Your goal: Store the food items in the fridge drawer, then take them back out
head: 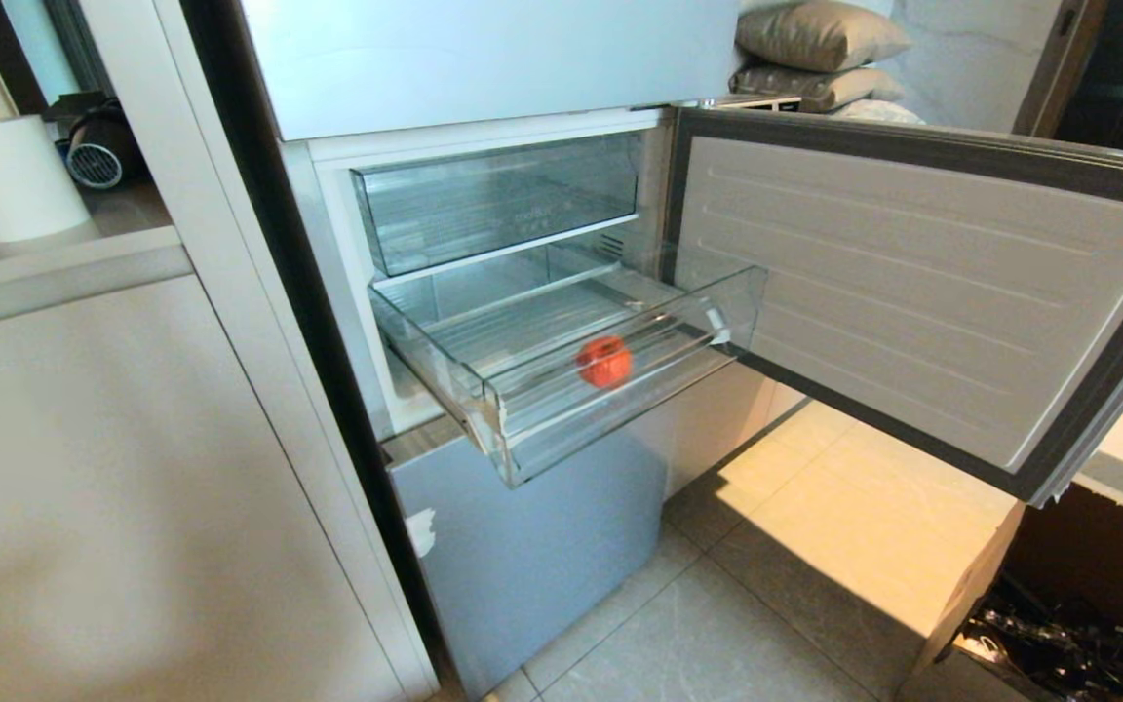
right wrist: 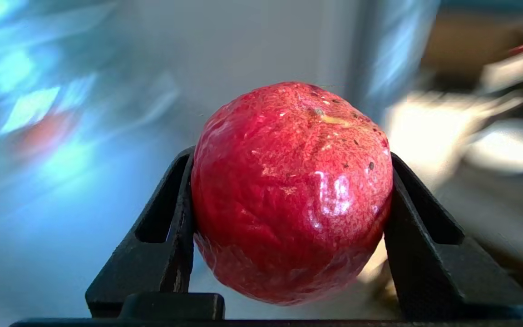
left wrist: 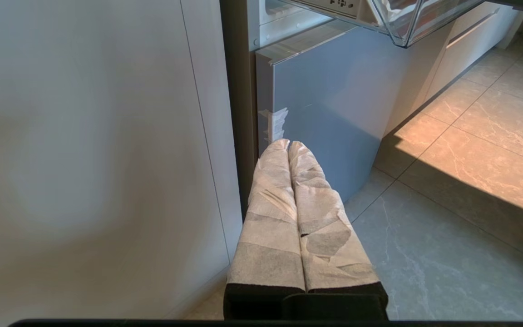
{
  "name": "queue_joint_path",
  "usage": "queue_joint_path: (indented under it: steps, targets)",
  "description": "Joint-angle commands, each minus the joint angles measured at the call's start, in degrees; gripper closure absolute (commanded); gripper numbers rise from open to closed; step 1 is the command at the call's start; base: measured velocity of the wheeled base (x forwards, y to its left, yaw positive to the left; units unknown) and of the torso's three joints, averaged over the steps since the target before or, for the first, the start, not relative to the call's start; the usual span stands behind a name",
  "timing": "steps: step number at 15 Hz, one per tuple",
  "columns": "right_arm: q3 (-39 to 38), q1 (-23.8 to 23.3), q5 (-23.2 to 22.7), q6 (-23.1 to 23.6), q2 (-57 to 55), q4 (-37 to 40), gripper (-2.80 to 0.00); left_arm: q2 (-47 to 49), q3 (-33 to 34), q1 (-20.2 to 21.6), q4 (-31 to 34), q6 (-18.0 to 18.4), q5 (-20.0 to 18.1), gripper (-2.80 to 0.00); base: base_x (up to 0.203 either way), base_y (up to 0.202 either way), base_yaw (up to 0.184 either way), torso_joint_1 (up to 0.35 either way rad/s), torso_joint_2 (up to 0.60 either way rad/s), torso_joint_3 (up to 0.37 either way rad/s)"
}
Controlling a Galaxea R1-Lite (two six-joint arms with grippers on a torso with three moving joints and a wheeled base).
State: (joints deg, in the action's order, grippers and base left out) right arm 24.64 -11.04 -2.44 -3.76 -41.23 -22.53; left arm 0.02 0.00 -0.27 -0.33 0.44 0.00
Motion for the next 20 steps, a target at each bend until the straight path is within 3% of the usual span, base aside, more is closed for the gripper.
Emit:
queue_joint_path:
  steps: [1, 4, 7, 11, 15, 18, 20]
  targets:
    - [-13.9, 11.7, 1.5, 1.1, 18.4, 5.6, 0.00, -0.1, 0.1, 0.0, 0.0, 0.0, 0.0, 0.00, 0.000, 0.000, 0.000, 0.000, 0.00, 0.000]
    - [-24.7, 15.1, 3.3, 1.9, 25.1, 12.8, 0.00, -0.2, 0.1, 0.0, 0.0, 0.0, 0.0, 0.00, 0.000, 0.000, 0.000, 0.000, 0.00, 0.000]
    - [-24.7, 15.4, 3.5, 3.7, 25.7, 22.7, 0.00, -0.2, 0.1, 0.0, 0.0, 0.0, 0.0, 0.00, 0.000, 0.000, 0.000, 0.000, 0.00, 0.000]
    - [-24.7, 10.1, 3.2, 5.9, 30.2, 22.9, 0.00, -0.2, 0.1, 0.0, 0.0, 0.0, 0.0, 0.00, 0.000, 0.000, 0.000, 0.000, 0.00, 0.000]
    - [-24.7, 10.8, 3.2, 6.9, 41.2, 22.9, 0.00, -0.1, 0.1, 0.0, 0.0, 0.0, 0.0, 0.00, 0.000, 0.000, 0.000, 0.000, 0.00, 0.000]
    - [-24.6, 10.9, 3.1, 7.2, 38.9, 22.5, 0.00, -0.1, 0.1, 0.0, 0.0, 0.0, 0.0, 0.00, 0.000, 0.000, 0.000, 0.000, 0.00, 0.000]
    - [-23.5, 12.0, 3.0, 7.1, 29.7, 19.3, 0.00, -0.2, 0.1, 0.0, 0.0, 0.0, 0.0, 0.00, 0.000, 0.000, 0.000, 0.000, 0.00, 0.000]
